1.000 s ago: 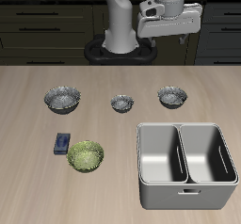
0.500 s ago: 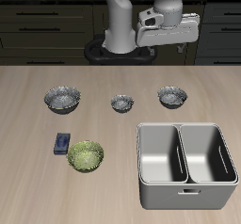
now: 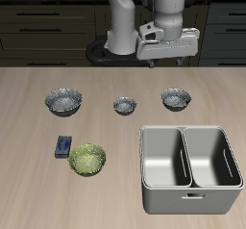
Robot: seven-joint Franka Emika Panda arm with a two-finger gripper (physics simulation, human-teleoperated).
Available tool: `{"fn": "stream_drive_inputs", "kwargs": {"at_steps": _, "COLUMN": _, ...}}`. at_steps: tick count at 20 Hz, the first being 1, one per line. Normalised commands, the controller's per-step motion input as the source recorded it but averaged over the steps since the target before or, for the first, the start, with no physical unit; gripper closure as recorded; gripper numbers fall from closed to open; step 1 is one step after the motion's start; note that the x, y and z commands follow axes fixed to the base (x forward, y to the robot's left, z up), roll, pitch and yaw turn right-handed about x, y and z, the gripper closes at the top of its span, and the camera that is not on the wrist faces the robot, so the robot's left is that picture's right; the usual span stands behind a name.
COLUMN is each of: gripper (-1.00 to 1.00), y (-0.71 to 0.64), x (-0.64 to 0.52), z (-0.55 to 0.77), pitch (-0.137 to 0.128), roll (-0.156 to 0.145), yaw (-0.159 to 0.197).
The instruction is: Stack middle-sized black bowl on the green bowl
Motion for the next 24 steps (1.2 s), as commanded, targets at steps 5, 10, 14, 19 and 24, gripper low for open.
{"fn": "stream_drive_inputs", "kwargs": {"at_steps": 5, "gripper": -1.0, "y": -0.11, "x": -0.08, "z": -0.27, "pitch": 0.003, "roll": -0.012, "yaw": -0.006}}
{"fn": "stream_drive_inputs", "kwargs": {"at_steps": 10, "gripper": -1.0, "y": -0.03, "x": -0.08, "z": -0.32, "pitch": 0.031, "roll": -0.004, "yaw": -0.006}}
{"fn": "stream_drive_inputs", "kwargs": {"at_steps": 14, "gripper": -1.0, "y": 0.03, "x": -0.07, "z": -0.24, "pitch": 0.008, "roll": 0.004, "yaw": 0.01}}
{"fn": "stream_drive_inputs", "kwargs": {"at_steps": 19, "gripper": -1.0, "y": 0.06, "x": -0.03, "z": -0.29, "pitch": 0.041, "roll": 0.012, "yaw": -0.018}}
{"fn": "stream_drive_inputs", "kwargs": {"at_steps": 24, "gripper": -1.0, "y": 0.08, "x": -0.02, "z": -0.22, "pitch": 0.028, "roll": 0.014, "yaw": 0.013}}
